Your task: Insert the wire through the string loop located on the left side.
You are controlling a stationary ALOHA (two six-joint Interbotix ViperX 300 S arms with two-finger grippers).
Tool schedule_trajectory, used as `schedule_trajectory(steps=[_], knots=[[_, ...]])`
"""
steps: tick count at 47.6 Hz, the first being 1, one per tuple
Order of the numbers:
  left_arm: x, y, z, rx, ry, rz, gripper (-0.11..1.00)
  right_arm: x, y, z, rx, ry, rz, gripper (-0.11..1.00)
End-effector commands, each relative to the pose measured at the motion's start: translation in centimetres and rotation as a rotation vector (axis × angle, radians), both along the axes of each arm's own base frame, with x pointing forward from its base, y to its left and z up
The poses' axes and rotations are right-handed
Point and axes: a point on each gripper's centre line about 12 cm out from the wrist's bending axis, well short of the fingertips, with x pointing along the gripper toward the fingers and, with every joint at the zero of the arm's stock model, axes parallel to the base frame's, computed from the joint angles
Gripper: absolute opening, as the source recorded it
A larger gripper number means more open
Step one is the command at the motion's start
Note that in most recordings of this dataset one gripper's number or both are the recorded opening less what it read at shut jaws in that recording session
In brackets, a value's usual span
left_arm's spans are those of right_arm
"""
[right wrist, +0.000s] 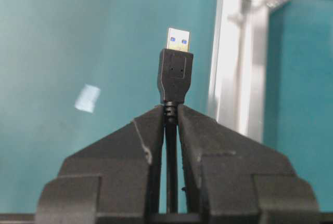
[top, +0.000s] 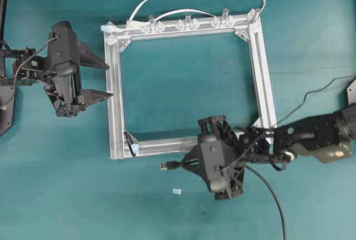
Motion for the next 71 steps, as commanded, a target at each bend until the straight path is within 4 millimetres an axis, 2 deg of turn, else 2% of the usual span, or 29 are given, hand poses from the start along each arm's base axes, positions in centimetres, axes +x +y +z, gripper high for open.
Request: schedule_trajectory(steps=[1,15,27,71], knots=[[0.6,-0.2,0.9,-0.001,-0.033,-0.005,0.89,0.6,-0.7,2.2,0.001,-0.045,0.002,0.10],[0.5,-0.6,0.8,-0.002,-0.030,-0.021,0.89,1.5,-3.0,2.6,-0.035,-0.045,-0.005,0.10],[0.6,-0.7,0.8,-0.001,-0.031,-0.027,0.89,1.8,-4.0,2.7,-0.045,-0.043,-0.018,0.10],[0.4,-1.0,0.6,-0.003,-0.019,-0.035,0.89,1.8,-4.1,2.5,-0.055,-0.044,-0.015,0.10]])
